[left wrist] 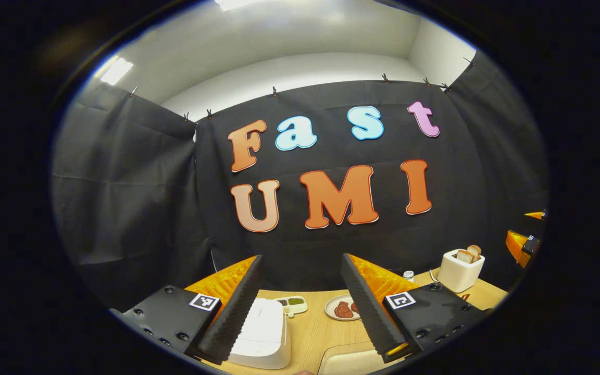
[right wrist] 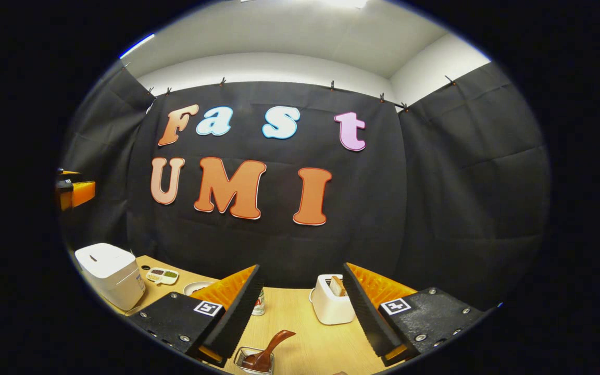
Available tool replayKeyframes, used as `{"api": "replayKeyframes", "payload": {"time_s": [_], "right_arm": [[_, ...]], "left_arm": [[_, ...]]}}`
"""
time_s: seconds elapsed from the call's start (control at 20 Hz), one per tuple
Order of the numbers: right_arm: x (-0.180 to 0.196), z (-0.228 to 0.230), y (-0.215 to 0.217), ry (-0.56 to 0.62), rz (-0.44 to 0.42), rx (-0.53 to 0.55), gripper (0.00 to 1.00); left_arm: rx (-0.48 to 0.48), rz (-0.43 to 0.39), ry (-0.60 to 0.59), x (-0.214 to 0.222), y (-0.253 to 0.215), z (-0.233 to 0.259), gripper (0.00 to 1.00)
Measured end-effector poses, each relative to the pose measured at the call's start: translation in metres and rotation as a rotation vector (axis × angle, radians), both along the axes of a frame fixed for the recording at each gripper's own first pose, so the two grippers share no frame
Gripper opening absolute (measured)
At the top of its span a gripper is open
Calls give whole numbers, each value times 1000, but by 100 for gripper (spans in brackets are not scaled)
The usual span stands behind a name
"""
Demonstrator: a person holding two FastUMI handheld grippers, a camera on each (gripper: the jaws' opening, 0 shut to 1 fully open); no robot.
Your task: Close the left gripper, press the button to open the rice cooker; take a wooden spoon from the chopstick holder with the right hand, scoop a spoonful of rice and pour it into the rice cooker, then put the wooden spoon back into the chopstick holder.
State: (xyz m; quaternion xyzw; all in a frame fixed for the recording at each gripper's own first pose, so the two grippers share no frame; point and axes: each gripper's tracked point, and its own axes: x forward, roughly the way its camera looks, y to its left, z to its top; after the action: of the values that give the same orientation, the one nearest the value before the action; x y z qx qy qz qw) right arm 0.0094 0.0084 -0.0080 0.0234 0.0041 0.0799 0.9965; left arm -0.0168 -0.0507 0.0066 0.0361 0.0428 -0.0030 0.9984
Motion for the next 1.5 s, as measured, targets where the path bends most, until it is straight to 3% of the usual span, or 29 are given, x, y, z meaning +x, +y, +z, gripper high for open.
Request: {"api": "replayKeyframes", "payload": {"time_s": [0.35,0.6,1.1,1.5], "right_arm": [[-7,12,9,-25,-29,-12,95],[-23,18,22,-28,-144,-54,95],[-64,26,74,27,-283,-180,95],[-52,53,114,-6,-239,-213,95]], "left_arm": [[-5,-31,11,-2,12,-5,98],[-10,-109,-1,14,45,-10,96],[-40,-221,46,45,124,-54,100],[-49,-141,99,68,187,-76,100]]}}
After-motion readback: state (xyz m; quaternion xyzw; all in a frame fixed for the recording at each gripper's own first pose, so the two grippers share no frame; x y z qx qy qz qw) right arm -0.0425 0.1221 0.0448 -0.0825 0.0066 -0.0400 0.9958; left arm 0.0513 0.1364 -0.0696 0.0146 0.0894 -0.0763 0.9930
